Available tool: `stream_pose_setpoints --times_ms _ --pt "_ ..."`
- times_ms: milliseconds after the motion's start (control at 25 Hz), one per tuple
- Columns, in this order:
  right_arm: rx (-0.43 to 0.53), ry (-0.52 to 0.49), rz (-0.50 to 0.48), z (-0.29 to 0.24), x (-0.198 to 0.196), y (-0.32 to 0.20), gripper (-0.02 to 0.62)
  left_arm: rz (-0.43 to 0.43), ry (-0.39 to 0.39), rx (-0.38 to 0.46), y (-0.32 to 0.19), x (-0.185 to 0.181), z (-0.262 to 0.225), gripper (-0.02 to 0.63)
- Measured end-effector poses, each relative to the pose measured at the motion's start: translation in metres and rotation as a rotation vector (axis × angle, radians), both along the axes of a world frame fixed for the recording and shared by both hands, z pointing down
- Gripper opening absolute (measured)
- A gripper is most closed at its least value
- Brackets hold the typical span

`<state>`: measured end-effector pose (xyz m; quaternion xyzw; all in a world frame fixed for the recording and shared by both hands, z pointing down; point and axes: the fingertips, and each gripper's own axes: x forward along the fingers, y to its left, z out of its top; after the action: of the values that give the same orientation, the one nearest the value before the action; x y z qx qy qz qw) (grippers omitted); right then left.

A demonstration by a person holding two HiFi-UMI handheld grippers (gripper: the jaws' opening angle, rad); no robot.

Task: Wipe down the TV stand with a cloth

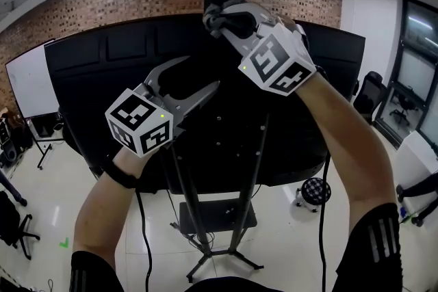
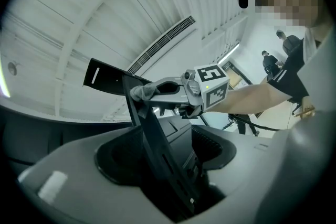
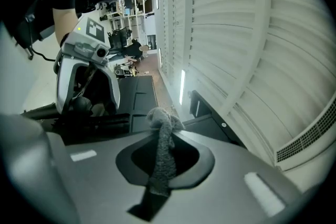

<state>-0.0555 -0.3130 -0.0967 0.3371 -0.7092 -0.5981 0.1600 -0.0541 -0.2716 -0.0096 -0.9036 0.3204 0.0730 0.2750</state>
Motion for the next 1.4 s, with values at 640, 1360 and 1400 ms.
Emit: stream_pose_setpoints --times_ms 640,1360,1400 --pt "0.011 0.213 0.101 0.110 -0.006 -0.004 0.021 -0.019 -0.039 -0.010 0.037 0.009 0.049 0.307" --pt "0.015 0.390 0.262 0.227 -0.005 -0.007 0.021 -0.043 -0.024 -0.131 0.029 0.000 0.146 0.307" --pt "0.018 0.405 0.268 0.235 -0.006 -0.008 0.021 -0.043 -0.019 -0.142 0.028 -0.001 0.151 0.307"
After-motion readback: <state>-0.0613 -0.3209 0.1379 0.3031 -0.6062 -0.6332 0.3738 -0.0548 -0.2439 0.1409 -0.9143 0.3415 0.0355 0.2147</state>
